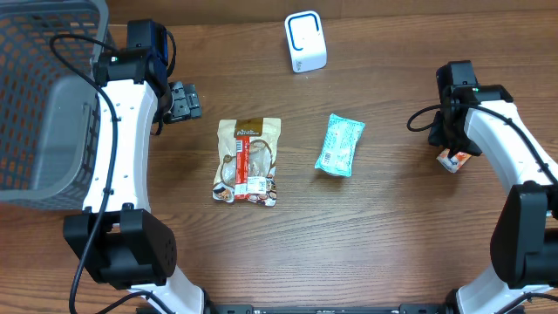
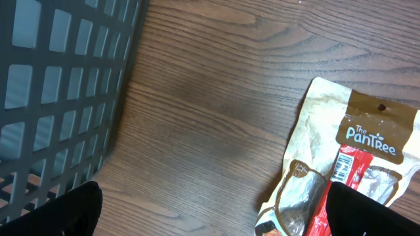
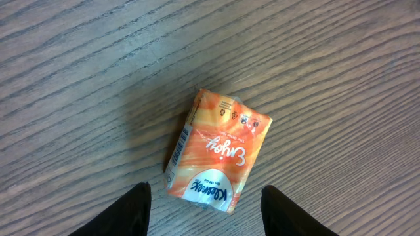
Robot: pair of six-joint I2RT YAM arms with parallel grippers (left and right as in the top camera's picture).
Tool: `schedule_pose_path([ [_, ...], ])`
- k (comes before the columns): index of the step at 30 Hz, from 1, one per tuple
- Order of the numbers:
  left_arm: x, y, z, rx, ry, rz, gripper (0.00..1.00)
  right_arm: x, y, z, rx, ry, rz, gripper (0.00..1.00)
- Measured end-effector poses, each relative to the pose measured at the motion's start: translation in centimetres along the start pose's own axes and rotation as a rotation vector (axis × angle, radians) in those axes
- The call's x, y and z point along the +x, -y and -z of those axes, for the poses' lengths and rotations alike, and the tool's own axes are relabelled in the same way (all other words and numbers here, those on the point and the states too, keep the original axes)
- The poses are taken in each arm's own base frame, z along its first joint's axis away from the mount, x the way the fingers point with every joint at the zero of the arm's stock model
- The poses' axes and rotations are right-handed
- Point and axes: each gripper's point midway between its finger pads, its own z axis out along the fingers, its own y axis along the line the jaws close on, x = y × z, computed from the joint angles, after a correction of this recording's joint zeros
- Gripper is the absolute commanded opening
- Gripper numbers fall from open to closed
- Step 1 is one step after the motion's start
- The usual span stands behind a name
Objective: Scan the item barcode
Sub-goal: 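Carry the orange box right and set it on the table edge, then reach the right gripper to the teal snack pack and grasp it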
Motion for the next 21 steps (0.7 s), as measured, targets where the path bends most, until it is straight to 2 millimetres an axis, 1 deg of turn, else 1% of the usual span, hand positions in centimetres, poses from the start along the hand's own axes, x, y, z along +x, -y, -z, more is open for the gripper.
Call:
schedule_pose_path([
  [4, 0.0, 0.0, 0.0, 0.000, 0.000, 0.000, 0.99, 0.2, -0.5, 0.0, -0.026, -0.011, 0.000, 0.55],
  [7, 0.0, 0.0, 0.0, 0.000, 0.000, 0.000, 1.00, 0.8, -1.7, 0.1, -0.102, -0.045, -0.006, 0.55],
  [11, 0.0, 0.0, 0.0, 0.000, 0.000, 0.000, 1.00, 2.2, -5.1, 0.9, -0.304, -0.133, -0.012, 0.55],
  [14, 0.0, 0.0, 0.0, 0.000, 0.000, 0.000, 0.99, 3.4, -7.8, 2.3, -0.476, -0.203, 0.007, 0.50],
  [16, 0.0, 0.0, 0.0, 0.000, 0.000, 0.000, 0.99, 4.0, -9.3, 3.3, -0.573, -0.239, 0.025, 0.50],
  [19, 0.0, 0.0, 0.0, 0.000, 0.000, 0.000, 1.00, 4.9, -11.3, 4.9, -0.701, -0.286, 0.045, 0.50],
  [21, 0.0, 0.0, 0.0, 0.000, 0.000, 0.000, 1.00, 5.3, -12.2, 6.0, -0.775, -0.309, 0.053, 0.50],
])
